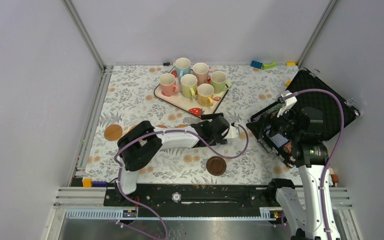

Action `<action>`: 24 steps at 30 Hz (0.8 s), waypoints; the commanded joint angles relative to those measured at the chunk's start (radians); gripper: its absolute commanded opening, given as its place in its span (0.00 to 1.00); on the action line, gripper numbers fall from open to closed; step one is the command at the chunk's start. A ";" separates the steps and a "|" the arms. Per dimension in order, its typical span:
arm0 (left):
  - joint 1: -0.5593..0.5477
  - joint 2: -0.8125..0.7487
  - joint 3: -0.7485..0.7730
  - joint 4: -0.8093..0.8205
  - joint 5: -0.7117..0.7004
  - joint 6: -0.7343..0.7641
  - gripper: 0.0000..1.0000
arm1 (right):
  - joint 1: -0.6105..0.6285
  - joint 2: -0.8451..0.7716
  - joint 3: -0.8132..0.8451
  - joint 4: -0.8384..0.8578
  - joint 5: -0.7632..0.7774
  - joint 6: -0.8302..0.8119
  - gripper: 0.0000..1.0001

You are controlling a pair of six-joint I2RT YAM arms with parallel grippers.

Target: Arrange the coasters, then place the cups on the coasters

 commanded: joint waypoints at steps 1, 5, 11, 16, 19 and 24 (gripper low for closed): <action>0.003 -0.084 -0.082 -0.042 0.026 -0.031 0.98 | -0.005 0.000 0.004 0.040 -0.025 0.006 1.00; 0.018 -0.074 -0.107 -0.024 -0.001 -0.038 0.98 | -0.005 -0.004 0.003 0.041 -0.025 0.010 1.00; 0.041 -0.044 -0.087 -0.027 -0.029 -0.050 0.98 | -0.011 -0.016 0.002 0.041 -0.026 0.016 1.00; 0.069 -0.036 -0.090 -0.027 -0.047 -0.050 0.98 | -0.016 -0.018 0.002 0.041 -0.030 0.018 1.00; 0.081 -0.041 -0.099 -0.030 -0.038 -0.057 0.98 | -0.016 -0.017 0.002 0.041 -0.032 0.019 1.00; 0.086 -0.049 -0.111 -0.027 -0.032 -0.056 0.98 | -0.016 -0.015 0.002 0.041 -0.033 0.018 0.98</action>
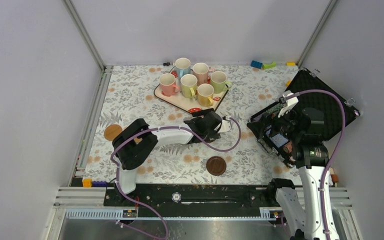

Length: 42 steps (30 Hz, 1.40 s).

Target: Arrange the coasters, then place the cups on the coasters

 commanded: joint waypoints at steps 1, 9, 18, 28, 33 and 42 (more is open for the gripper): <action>0.009 0.012 -0.025 -0.029 -0.005 -0.074 0.98 | -0.005 -0.004 0.002 0.041 -0.032 0.006 0.98; 0.011 0.006 -0.026 -0.030 -0.008 -0.020 0.98 | -0.006 -0.006 0.002 0.042 -0.031 0.008 0.98; 0.020 -0.008 -0.037 -0.032 -0.006 -0.018 0.98 | -0.008 -0.008 0.003 0.041 -0.033 0.008 0.99; 0.026 -0.018 -0.045 -0.030 -0.011 -0.017 0.98 | -0.011 -0.010 0.002 0.047 -0.036 0.011 0.98; 0.027 -0.023 -0.045 -0.031 -0.009 -0.020 0.98 | -0.012 -0.012 0.000 0.048 -0.038 0.013 0.98; 0.030 -0.045 -0.062 -0.027 -0.003 -0.019 0.98 | -0.014 -0.011 -0.001 0.047 -0.040 0.013 0.98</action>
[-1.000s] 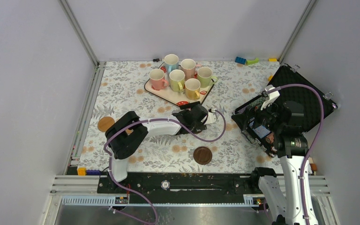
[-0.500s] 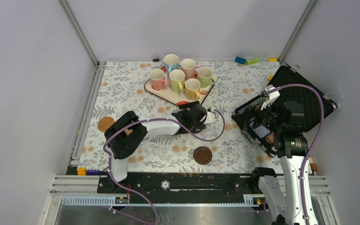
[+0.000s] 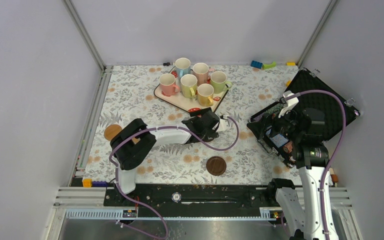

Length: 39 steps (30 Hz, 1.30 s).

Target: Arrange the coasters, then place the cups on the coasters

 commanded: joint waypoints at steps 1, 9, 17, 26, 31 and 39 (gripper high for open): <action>0.014 -0.030 -0.035 -0.049 0.002 -0.007 0.98 | -0.006 -0.004 0.000 0.047 -0.025 0.010 0.98; 0.010 -0.070 -0.011 -0.063 0.044 -0.040 0.99 | -0.008 -0.004 -0.001 0.047 -0.024 0.010 0.98; -0.083 -0.204 -0.012 -0.136 0.177 -0.037 0.99 | -0.008 0.002 -0.001 0.047 -0.023 0.008 0.98; -0.171 -0.281 -0.095 -0.230 0.332 0.006 0.99 | -0.008 0.003 0.000 0.047 -0.023 0.009 0.98; -0.222 -0.296 -0.122 -0.246 0.363 0.022 0.99 | -0.008 0.004 0.001 0.046 -0.023 0.010 0.98; -0.258 -0.196 -0.049 -0.238 0.347 -0.015 0.99 | -0.008 0.002 -0.001 0.047 -0.019 0.010 0.98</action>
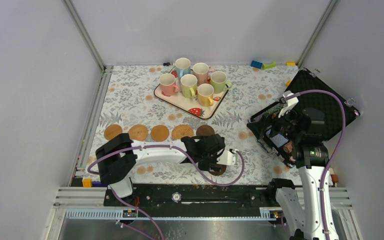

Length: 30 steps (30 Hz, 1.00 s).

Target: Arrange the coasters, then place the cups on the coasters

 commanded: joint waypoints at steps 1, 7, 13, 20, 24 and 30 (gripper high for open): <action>-0.007 0.047 0.068 0.023 0.038 -0.022 0.99 | -0.007 -0.002 0.002 0.047 -0.016 0.008 0.98; -0.030 0.091 0.091 0.015 0.053 -0.033 0.99 | -0.007 -0.002 0.002 0.046 -0.016 0.003 0.98; -0.033 0.152 0.117 0.049 0.014 -0.047 0.99 | -0.007 -0.006 0.003 0.044 -0.014 0.000 0.98; -0.034 0.249 0.174 0.136 -0.139 -0.036 0.99 | -0.009 -0.030 0.007 0.051 0.073 0.007 0.98; -0.024 0.333 0.252 0.171 -0.242 -0.025 0.99 | -0.024 -0.070 -0.005 0.081 0.188 0.021 0.98; 0.029 0.447 0.382 0.197 -0.309 -0.007 0.99 | -0.054 -0.104 -0.015 0.108 0.316 0.062 0.98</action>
